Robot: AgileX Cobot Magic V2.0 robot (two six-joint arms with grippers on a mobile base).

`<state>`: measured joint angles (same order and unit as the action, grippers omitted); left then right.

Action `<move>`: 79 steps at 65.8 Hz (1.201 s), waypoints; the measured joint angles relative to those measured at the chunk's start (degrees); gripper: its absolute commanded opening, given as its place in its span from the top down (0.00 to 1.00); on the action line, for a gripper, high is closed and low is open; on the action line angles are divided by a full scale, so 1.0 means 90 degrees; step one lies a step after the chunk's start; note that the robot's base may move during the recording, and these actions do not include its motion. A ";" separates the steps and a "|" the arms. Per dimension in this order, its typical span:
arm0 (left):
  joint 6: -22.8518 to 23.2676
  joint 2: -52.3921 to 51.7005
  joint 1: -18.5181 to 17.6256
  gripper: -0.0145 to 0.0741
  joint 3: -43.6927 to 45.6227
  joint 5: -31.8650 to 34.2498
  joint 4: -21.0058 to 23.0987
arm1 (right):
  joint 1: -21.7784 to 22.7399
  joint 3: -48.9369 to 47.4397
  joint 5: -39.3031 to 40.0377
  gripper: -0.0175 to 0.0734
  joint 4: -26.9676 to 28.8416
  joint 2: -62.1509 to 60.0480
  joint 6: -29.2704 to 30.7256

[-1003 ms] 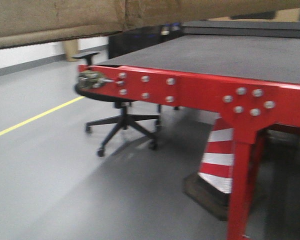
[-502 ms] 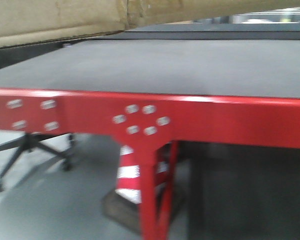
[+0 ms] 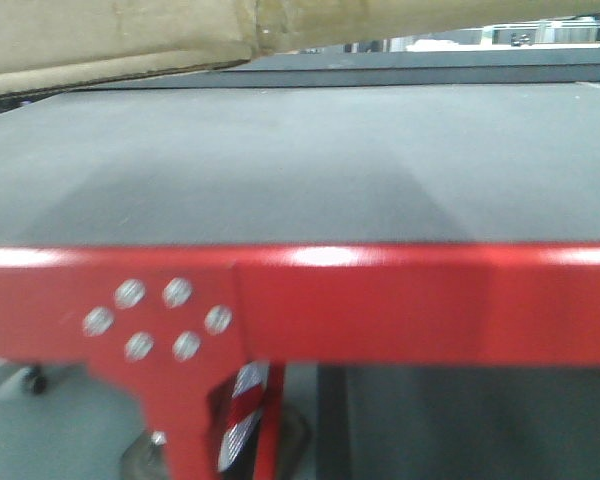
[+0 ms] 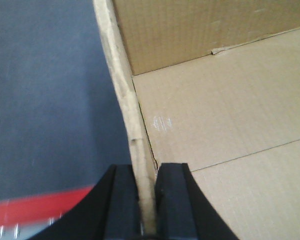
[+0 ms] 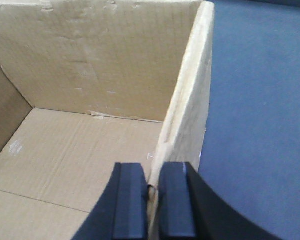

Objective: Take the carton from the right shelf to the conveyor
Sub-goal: 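Carry the carton with both grippers out over the grey conveyor belt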

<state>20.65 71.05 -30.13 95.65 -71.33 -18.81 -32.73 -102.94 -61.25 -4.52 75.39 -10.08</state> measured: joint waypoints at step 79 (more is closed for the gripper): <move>0.0000 0.0000 0.0000 0.85 0.0000 0.0000 0.0000 | 0.0000 0.0000 0.0000 0.89 0.0000 0.0000 0.0011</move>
<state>20.65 71.05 -30.13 95.65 -71.33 -18.81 -32.73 -102.94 -61.25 -4.52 75.39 -9.98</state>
